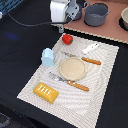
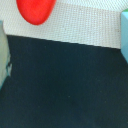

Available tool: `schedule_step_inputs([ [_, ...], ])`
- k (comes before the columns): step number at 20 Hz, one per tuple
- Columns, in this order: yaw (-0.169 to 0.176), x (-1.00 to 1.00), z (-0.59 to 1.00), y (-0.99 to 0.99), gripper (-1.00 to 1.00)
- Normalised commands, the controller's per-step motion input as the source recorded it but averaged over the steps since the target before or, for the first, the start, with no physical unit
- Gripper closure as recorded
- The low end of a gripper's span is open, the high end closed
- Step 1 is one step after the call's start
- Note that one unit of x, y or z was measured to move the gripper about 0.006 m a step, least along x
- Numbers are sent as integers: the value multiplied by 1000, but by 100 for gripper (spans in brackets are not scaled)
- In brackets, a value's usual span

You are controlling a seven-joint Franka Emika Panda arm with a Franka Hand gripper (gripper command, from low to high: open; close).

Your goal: Interact with the objects in diverse but meaningful ways.

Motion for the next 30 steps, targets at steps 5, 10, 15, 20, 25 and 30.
schedule_step_inputs([
  [5, 35, -171, -41, -560, -100],
  [10, 11, -186, -24, -459, -100],
  [15, 10, -101, -2, -518, -100],
  [20, 17, -173, -6, -799, -100],
  [25, 13, -154, -15, -850, -100],
  [30, 32, -9, -132, -382, -100],
])
